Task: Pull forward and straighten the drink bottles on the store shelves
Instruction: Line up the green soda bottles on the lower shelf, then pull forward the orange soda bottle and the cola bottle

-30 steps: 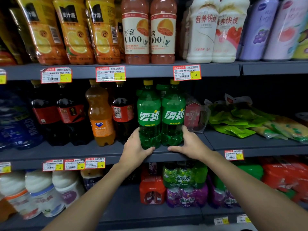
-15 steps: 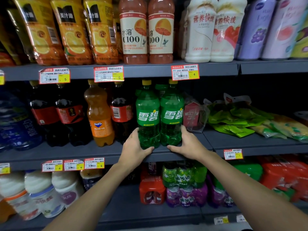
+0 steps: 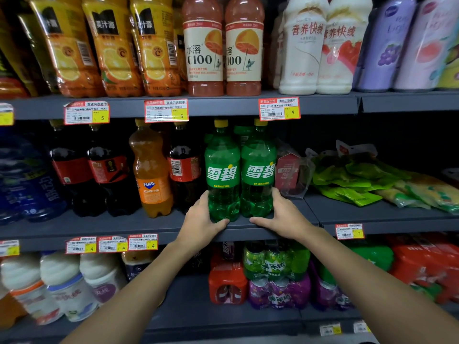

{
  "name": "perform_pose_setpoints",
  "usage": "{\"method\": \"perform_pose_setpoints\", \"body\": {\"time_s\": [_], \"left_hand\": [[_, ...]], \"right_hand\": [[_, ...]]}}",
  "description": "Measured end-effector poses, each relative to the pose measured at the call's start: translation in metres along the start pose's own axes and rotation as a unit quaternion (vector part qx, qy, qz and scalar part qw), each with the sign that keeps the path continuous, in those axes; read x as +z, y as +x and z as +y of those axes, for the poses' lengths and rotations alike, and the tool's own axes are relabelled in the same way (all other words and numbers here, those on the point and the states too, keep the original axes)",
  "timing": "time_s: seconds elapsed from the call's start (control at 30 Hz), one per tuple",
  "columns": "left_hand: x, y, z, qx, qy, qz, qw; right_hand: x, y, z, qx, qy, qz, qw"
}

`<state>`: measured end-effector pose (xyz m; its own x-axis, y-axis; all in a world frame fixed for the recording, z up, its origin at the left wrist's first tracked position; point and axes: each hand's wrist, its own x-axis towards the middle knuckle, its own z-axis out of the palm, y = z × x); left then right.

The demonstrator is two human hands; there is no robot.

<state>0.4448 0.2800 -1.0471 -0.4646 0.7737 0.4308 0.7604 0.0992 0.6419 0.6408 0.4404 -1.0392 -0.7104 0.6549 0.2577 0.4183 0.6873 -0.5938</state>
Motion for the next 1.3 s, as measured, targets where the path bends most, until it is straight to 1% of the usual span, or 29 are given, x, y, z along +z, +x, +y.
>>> {"method": "perform_pose_setpoints", "body": {"time_s": [0.17, 0.43, 0.53, 0.6, 0.63, 0.7, 0.77, 0.83, 0.97, 1.03, 1.1, 1.17, 1.23, 1.3], "left_hand": [[0.0, 0.0, -0.001, 0.004, 0.005, -0.002, 1.0], [-0.004, 0.0, 0.0, -0.001, 0.013, -0.028, 1.0], [-0.006, 0.0, 0.003, 0.01, 0.004, -0.028, 1.0], [-0.009, -0.003, 0.004, 0.015, 0.005, -0.01, 1.0], [-0.013, -0.005, 0.002, 0.013, 0.007, 0.002, 1.0], [-0.022, -0.012, -0.003, 0.018, 0.011, 0.029, 0.999], [-0.034, -0.019, -0.011, 0.042, 0.012, 0.066, 0.997], [-0.048, -0.024, -0.021, 0.064, 0.011, 0.112, 0.992], [-0.073, -0.027, -0.042, 0.054, 0.015, 0.199, 0.978], [-0.081, -0.027, -0.05, 0.051, 0.028, 0.234, 0.97], [-0.087, -0.026, -0.057, 0.038, 0.044, 0.262, 0.963], [-0.093, -0.023, -0.063, 0.009, 0.046, 0.273, 0.961], [-0.097, -0.02, -0.069, -0.025, 0.044, 0.265, 0.963], [-0.098, -0.02, -0.074, -0.057, 0.033, 0.24, 0.969]], "right_hand": [[0.001, 0.0, 0.0, -0.001, -0.005, 0.0, 1.0], [0.0, -0.003, -0.003, 0.004, -0.018, -0.008, 1.0], [0.0, -0.008, -0.005, 0.008, -0.025, 0.007, 1.0], [0.004, -0.015, -0.008, 0.012, -0.031, 0.046, 0.998], [0.006, -0.02, -0.011, 0.018, -0.041, 0.082, 0.996], [0.015, -0.031, -0.02, 0.026, -0.057, 0.178, 0.982], [0.027, -0.039, -0.036, 0.014, -0.046, 0.267, 0.962], [0.042, -0.043, -0.059, 0.005, -0.01, 0.303, 0.953], [0.083, -0.039, -0.114, -0.067, 0.03, 0.286, 0.955], [0.103, -0.033, -0.137, -0.075, 0.026, 0.272, 0.959], [0.121, -0.026, -0.155, -0.058, 0.023, 0.249, 0.967], [0.135, -0.016, -0.169, -0.027, 0.017, 0.219, 0.975], [0.145, -0.007, -0.18, 0.028, 0.003, 0.207, 0.978], [0.152, 0.001, -0.189, 0.088, -0.007, 0.219, 0.972]]}}
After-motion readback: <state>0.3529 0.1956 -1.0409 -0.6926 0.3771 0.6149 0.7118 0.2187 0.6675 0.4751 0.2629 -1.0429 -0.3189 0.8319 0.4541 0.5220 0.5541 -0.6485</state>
